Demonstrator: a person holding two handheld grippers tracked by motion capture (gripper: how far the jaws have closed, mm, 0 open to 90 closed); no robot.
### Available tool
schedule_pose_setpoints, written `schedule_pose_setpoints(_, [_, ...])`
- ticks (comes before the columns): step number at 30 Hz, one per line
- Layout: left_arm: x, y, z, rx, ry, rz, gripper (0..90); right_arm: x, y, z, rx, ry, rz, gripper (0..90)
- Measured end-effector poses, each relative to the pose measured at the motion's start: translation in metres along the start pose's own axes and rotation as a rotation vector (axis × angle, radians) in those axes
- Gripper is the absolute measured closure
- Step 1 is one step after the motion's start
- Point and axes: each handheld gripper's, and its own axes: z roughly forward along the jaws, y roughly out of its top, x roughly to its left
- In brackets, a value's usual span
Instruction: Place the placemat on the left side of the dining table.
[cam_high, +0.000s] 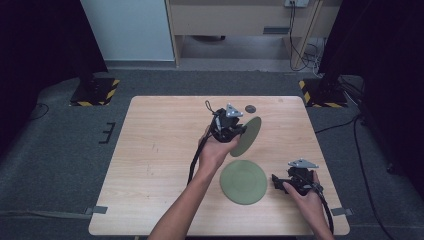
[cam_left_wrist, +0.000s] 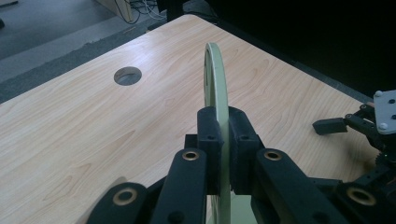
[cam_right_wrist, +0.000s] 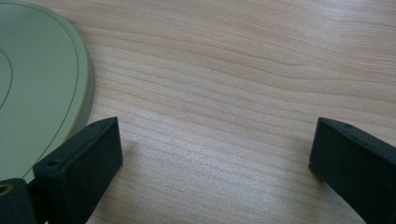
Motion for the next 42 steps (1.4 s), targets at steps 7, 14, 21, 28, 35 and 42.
schedule_pose_setpoints(7, [0.004, 0.000, -0.003, -0.007, 0.014, -0.010, 85.4, 0.000, 0.000, 0.000, 0.000, -0.001, 0.000, 2.7])
schedule_pose_setpoints(14, [0.011, -0.001, -0.006, -0.002, 0.030, -0.021, 85.4, 0.000, 0.000, 0.000, 0.001, -0.001, 0.001, 2.7])
schedule_pose_setpoints(21, [0.015, -0.002, -0.012, -0.009, 0.041, -0.028, 85.4, 0.000, 0.000, 0.000, 0.001, -0.001, 0.001, 2.7])
schedule_pose_setpoints(28, [0.022, -0.004, -0.020, -0.021, 0.051, -0.034, 85.4, 0.000, 0.000, 0.000, 0.001, -0.001, 0.001, 2.7])
schedule_pose_setpoints(35, [0.035, -0.013, -0.029, -0.021, 0.068, -0.053, 85.4, 0.000, 0.000, 0.000, 0.001, -0.001, 0.001, 2.7])
schedule_pose_setpoints(42, [0.049, -0.022, -0.040, -0.028, 0.089, -0.077, 85.4, 0.000, 0.000, 0.000, 0.001, -0.001, 0.002, 2.6])
